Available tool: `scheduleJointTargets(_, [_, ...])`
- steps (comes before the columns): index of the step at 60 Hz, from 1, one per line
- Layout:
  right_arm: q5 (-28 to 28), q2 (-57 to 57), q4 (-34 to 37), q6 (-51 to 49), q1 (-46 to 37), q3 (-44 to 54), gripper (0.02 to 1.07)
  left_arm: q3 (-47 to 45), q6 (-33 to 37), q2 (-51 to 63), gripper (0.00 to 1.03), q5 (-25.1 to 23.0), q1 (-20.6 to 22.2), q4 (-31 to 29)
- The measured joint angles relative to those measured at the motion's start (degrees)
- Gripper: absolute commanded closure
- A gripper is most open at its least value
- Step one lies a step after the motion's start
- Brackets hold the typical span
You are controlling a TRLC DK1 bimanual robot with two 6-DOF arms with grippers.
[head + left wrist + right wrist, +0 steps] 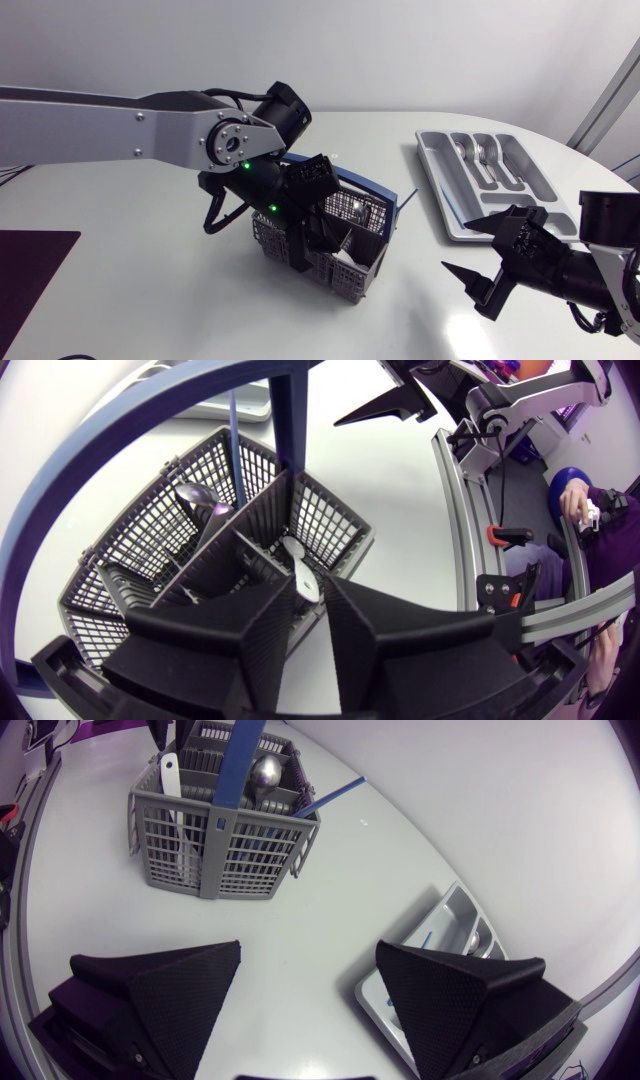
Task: Unload the cutlery basket into the drawer organizer.
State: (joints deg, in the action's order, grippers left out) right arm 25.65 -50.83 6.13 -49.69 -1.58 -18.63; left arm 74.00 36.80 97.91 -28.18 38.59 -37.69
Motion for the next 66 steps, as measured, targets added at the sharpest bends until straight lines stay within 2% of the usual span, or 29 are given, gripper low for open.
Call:
scheduleJointTargets(11, [0.0,0.2,-0.1,0.0,0.0,0.0,0.09,0.0,0.6,0.0,0.79,0.2,0.0,-0.8])
scheduleJointTargets(17, [0.0,1.0,-0.2,0.0,0.0,0.3,0.1,0.1,0.3,0.0,0.79,2.8,0.0,-1.5])
scheduleJointTargets(26, [0.0,1.9,-0.2,0.0,0.0,1.5,0.09,1.2,-6.4,0.0,0.78,7.6,0.0,-2.5])
scheduleJointTargets(33, [0.0,1.9,-0.2,0.0,0.0,1.8,0.09,1.8,-11.9,0.0,0.78,8.8,0.0,-3.5])
scheduleJointTargets(53, [-0.2,3.7,-0.1,0.0,0.0,1.9,0.09,5.9,-24.2,0.0,0.78,8.7,1.0,-9.5])
scheduleJointTargets(66, [-0.4,5.3,0.1,0.0,0.0,2.6,0.09,8.4,-28.1,1.5,0.78,4.9,2.1,-12.7])
